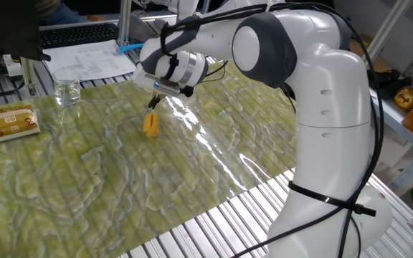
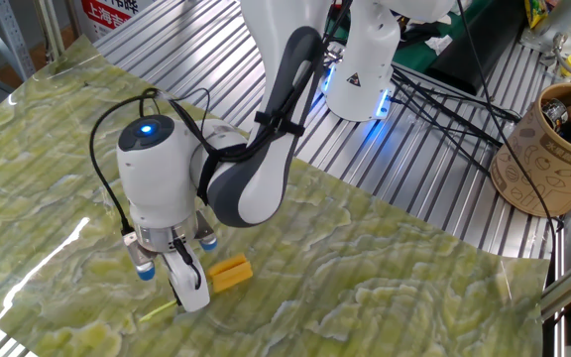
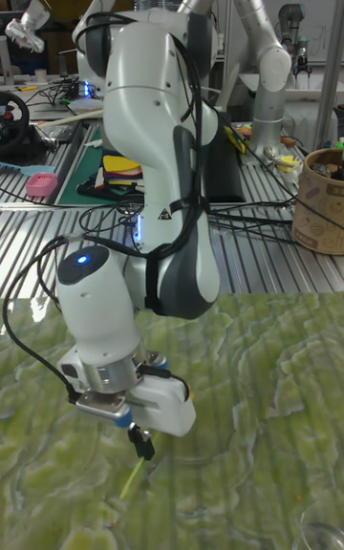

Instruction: Scrub the table with a brush

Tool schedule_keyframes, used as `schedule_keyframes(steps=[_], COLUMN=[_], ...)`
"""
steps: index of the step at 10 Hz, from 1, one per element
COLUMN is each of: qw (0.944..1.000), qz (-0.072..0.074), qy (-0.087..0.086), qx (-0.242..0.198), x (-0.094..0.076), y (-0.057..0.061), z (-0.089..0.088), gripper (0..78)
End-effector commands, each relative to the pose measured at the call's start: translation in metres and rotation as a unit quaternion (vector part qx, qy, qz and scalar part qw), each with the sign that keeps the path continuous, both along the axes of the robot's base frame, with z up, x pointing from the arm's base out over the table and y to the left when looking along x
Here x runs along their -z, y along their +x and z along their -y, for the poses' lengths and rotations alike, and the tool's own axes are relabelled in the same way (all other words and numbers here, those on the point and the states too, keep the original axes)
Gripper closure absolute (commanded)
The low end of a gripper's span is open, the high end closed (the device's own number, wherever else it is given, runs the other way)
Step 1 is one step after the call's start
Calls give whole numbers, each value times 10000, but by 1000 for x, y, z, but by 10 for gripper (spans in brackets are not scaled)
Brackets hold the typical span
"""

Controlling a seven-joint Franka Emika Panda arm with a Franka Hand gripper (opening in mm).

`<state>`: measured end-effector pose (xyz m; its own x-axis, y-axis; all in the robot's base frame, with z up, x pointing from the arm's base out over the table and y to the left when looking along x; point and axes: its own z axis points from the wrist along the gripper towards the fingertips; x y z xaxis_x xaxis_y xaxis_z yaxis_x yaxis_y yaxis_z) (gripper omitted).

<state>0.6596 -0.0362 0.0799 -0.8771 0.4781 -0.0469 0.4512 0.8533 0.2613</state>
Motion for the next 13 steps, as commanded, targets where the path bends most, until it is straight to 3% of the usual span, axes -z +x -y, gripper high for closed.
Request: schedule_keyframes(steps=[1,3,5,7,10,13], qw=[9981,9944,9932,9903,9882,9876], qz=[450,446,401,401,378,330], qy=[-329,-798,-872,-1078,-1197,-1206], qx=[-264,-536,-661,-779,-874,-945], x=[18,18,18,18,18,16], y=[5,5,5,6,6,5], z=[0,0,0,0,0,0], gripper=[764,764,764,764,764,764])
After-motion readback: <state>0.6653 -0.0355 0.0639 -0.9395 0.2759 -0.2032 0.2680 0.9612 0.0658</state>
